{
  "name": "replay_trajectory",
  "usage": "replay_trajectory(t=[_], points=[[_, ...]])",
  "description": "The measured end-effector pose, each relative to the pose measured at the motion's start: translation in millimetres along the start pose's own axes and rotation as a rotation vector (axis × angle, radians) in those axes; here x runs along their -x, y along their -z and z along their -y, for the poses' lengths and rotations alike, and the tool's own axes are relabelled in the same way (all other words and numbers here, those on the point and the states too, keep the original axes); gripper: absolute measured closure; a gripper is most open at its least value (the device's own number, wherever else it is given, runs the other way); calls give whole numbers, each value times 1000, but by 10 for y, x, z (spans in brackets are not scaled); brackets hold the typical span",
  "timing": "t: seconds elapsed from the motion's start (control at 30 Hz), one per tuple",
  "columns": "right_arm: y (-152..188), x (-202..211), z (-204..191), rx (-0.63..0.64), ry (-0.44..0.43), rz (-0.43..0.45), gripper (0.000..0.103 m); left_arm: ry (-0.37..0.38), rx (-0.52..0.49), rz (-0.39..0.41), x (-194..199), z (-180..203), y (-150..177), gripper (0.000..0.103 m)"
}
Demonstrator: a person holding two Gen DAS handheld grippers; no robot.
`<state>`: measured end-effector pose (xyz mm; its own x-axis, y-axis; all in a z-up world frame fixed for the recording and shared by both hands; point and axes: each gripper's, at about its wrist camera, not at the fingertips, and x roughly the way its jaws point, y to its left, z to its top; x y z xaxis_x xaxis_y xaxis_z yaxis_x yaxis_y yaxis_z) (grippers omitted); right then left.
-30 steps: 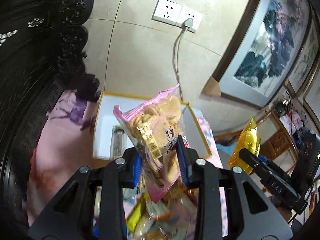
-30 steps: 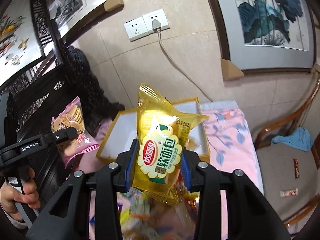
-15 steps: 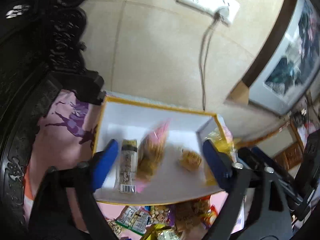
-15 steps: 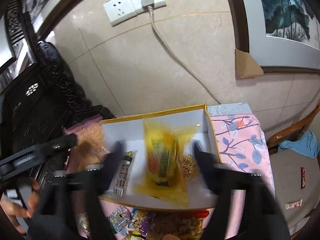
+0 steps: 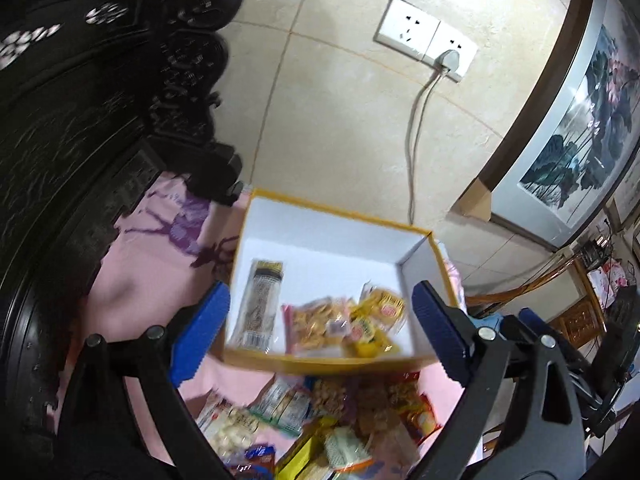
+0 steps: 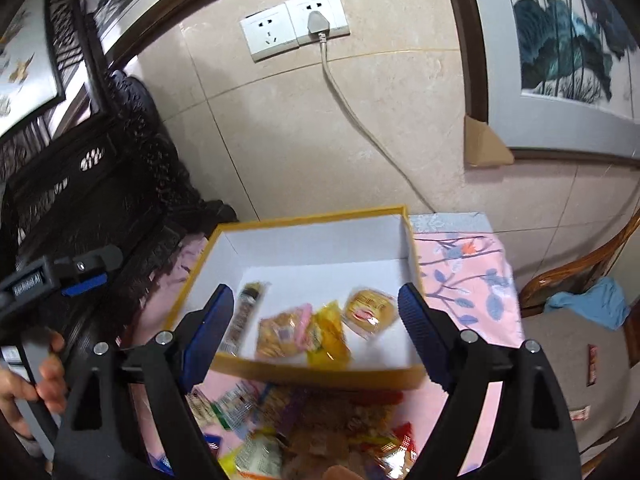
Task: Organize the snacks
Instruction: 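Grasp the clear sesame bar with the right tool while the left tool returns to the pile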
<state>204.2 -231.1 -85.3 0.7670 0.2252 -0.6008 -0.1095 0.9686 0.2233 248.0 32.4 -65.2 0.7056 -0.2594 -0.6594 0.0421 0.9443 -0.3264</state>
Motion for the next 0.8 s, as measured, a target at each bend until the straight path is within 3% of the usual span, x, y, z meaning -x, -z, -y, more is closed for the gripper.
replay_trajectory(t=[0.33, 0.43, 0.8], points=[[992, 114, 96, 81, 38, -172, 27, -40, 43, -94, 247, -295, 750, 8], [1249, 26, 85, 113, 30, -230, 35, -46, 35, -128, 315, -325, 987, 8], [1703, -544, 83, 238, 10, -390, 51, -91, 64, -205, 658, -508, 1615, 8]])
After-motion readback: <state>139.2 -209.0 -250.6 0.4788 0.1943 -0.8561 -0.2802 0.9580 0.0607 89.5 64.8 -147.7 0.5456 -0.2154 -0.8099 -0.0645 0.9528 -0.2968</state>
